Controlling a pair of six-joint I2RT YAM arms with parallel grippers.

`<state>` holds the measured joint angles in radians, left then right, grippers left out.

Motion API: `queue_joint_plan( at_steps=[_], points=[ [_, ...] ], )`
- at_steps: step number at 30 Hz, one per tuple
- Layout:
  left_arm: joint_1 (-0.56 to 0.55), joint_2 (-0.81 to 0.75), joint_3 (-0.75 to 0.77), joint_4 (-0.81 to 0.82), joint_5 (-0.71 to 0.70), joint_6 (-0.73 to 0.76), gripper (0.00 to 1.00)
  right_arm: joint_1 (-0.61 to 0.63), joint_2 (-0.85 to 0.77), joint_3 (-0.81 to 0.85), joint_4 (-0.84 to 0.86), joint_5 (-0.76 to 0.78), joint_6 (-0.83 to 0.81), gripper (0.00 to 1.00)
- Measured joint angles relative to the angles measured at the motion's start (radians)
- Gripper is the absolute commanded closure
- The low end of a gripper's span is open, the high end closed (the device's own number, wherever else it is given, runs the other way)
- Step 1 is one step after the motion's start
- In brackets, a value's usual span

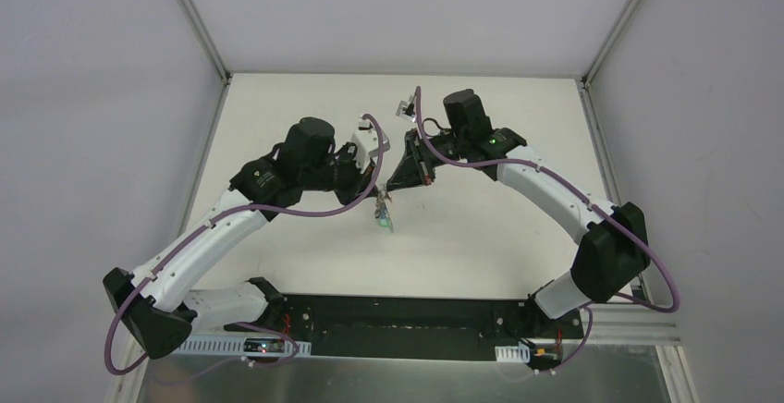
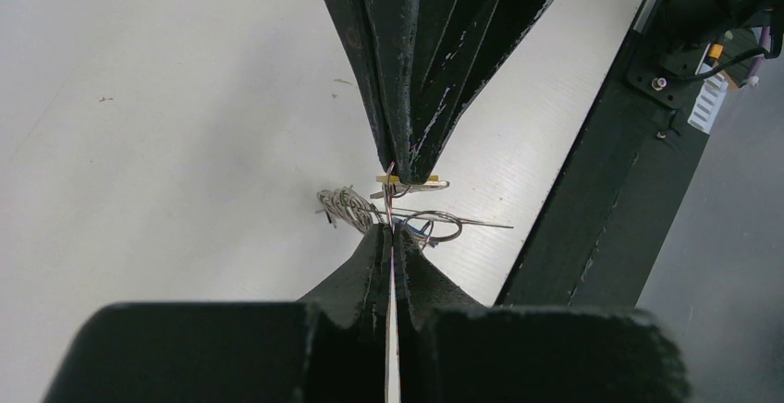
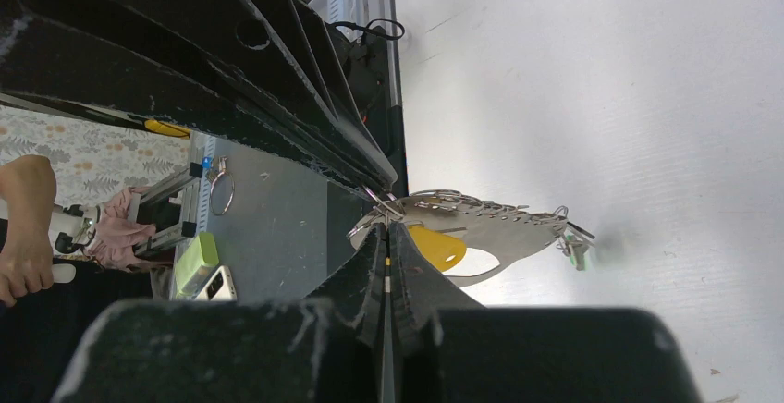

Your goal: Put the keys on the keyring

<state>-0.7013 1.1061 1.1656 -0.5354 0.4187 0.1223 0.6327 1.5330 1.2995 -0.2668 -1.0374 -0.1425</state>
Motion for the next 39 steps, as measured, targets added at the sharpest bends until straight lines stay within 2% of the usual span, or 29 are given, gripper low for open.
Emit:
queue_joint_plan(
  at_steps=[39],
  points=[
    [0.0,0.0,-0.003,0.0,0.026,0.001,1.0,0.001,0.017,0.012,-0.015,-0.042,0.0,1.0]
  ],
)
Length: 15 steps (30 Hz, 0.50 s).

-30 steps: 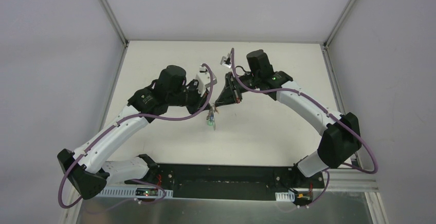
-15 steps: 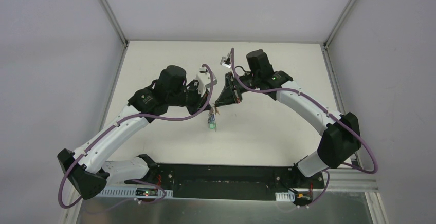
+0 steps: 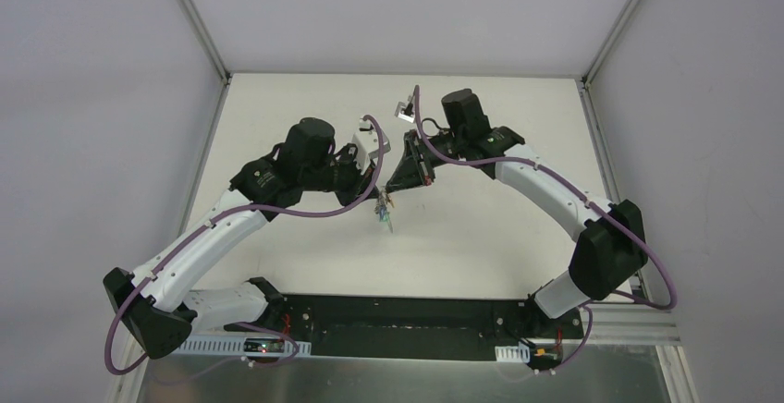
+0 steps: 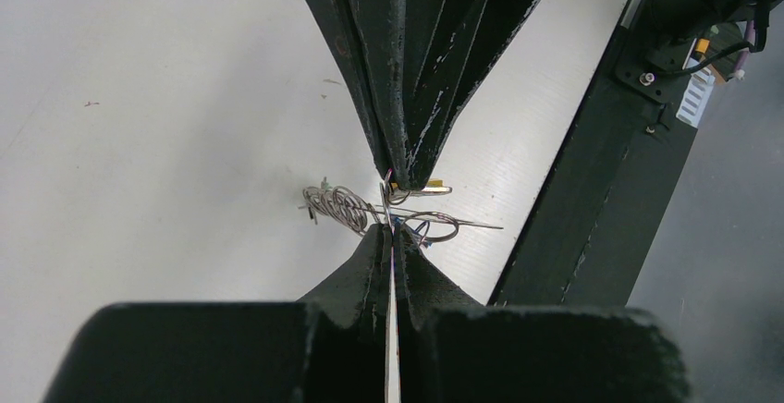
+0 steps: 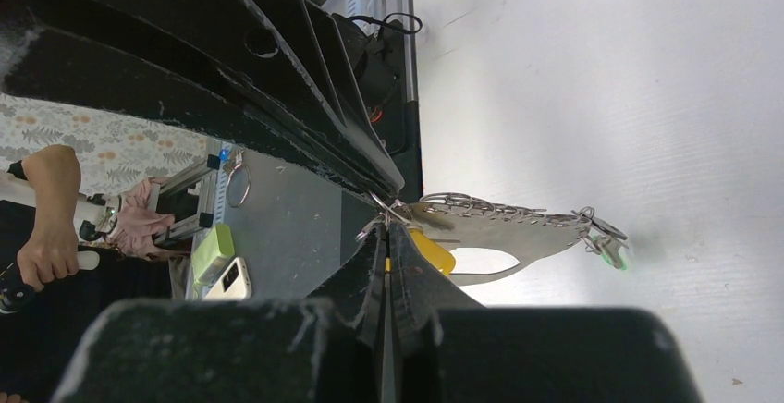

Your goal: Put the keys on the keyring

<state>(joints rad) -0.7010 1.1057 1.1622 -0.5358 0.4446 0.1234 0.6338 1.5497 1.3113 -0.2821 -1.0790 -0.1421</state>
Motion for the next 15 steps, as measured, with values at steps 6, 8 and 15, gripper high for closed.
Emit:
queue_joint_plan(
  at_steps=[6,8,15],
  points=[
    [0.0,0.0,0.0,0.0,0.001,0.0,1.0,0.001,0.0,0.002,-0.005,0.001,0.0,1.0],
    [0.0,0.0,0.0,0.0,0.001,0.0,1.0,0.001,0.0,0.002,-0.006,0.001,0.0,1.0],
    [0.0,0.0,0.0,0.0,0.016,0.008,1.0,-0.002,0.0,0.002,-0.01,0.001,0.0,1.0]
  ],
)
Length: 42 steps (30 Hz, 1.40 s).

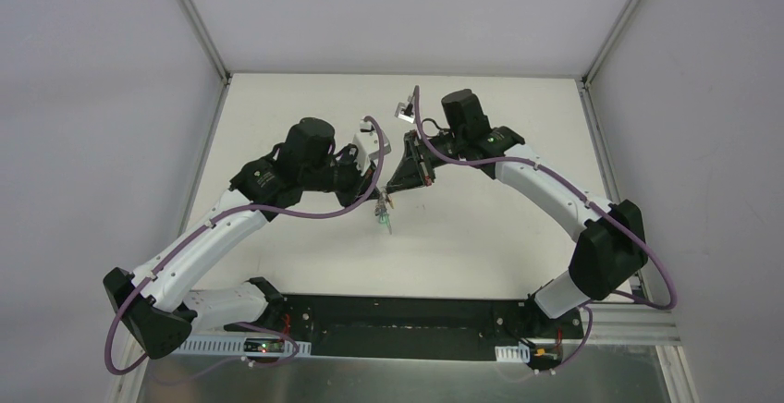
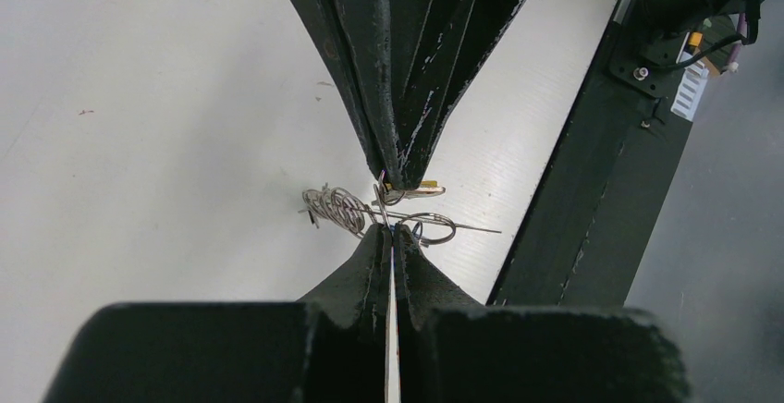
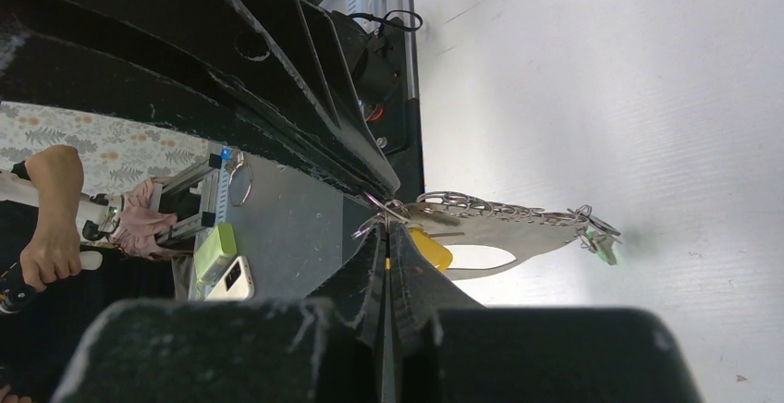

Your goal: Put the keys on the keyring

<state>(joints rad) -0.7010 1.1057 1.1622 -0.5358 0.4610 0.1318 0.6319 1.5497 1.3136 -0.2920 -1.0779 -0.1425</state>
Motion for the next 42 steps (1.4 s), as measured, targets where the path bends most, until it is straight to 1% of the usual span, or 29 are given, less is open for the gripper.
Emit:
queue_joint_plan(
  at_steps=[23,26,37,39,42],
  points=[
    [0.0,-0.014,0.0,0.001,0.021,0.041,1.0,-0.006,0.016,-0.006,-0.003,-0.009,-0.004,1.0],
    [0.0,-0.014,-0.001,0.001,0.026,0.042,1.0,-0.006,0.016,-0.013,-0.004,-0.014,-0.004,0.94],
    [0.0,-0.022,-0.015,0.0,0.06,0.045,1.0,-0.011,0.013,-0.026,-0.018,-0.017,-0.055,0.6],
    [0.0,-0.022,-0.015,0.0,0.068,0.046,1.0,-0.014,0.007,-0.026,-0.035,-0.014,-0.075,0.58],
    [0.0,-0.022,-0.015,0.0,0.092,0.052,1.0,-0.017,-0.022,-0.026,-0.066,-0.008,-0.121,0.58]
  ],
)
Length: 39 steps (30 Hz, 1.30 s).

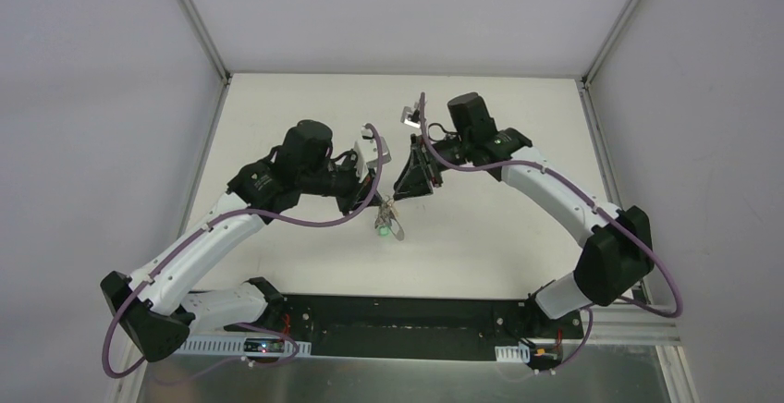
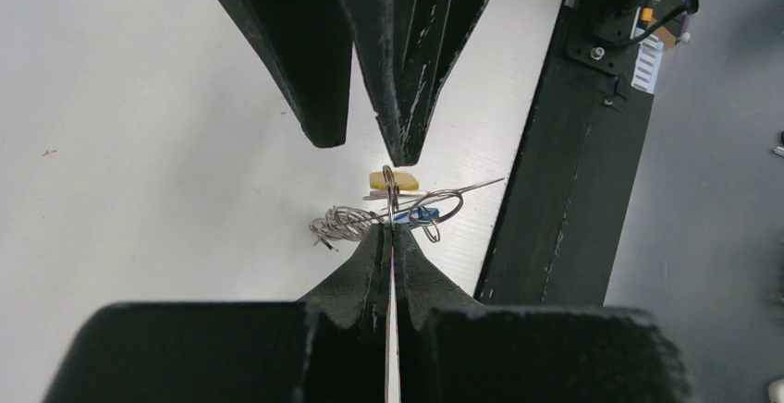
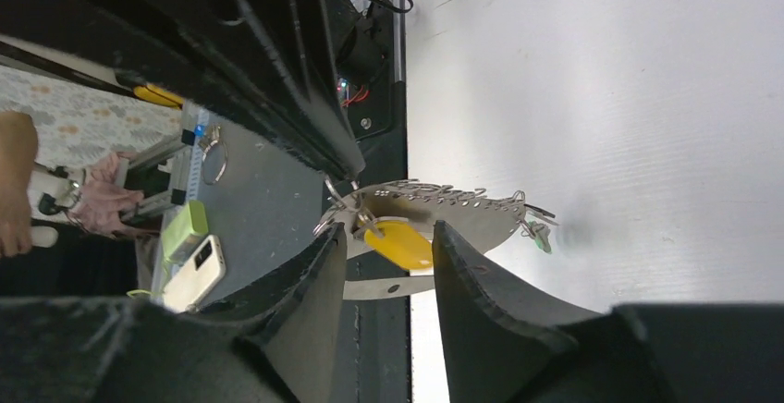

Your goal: Put the keys on the keyring

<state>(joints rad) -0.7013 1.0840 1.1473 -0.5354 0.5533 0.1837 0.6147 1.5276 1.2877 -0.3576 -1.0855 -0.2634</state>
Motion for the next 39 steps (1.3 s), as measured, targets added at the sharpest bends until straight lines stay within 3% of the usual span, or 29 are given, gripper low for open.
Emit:
queue_joint_plan(
  at_steps=[14,30,39],
  points=[
    [0.0,0.068,0.058,-0.007,0.145,0.006,1.0,0.0,-0.16,0.0,-0.077,0.032,-0.152,0.67],
    [0.001,0.101,0.061,0.076,0.235,-0.119,1.0,0.005,-0.217,-0.054,-0.092,0.029,-0.188,0.65],
    [0.003,0.109,0.061,0.121,0.254,-0.164,1.0,0.005,-0.219,-0.079,-0.087,0.024,-0.19,0.8]
  ],
)
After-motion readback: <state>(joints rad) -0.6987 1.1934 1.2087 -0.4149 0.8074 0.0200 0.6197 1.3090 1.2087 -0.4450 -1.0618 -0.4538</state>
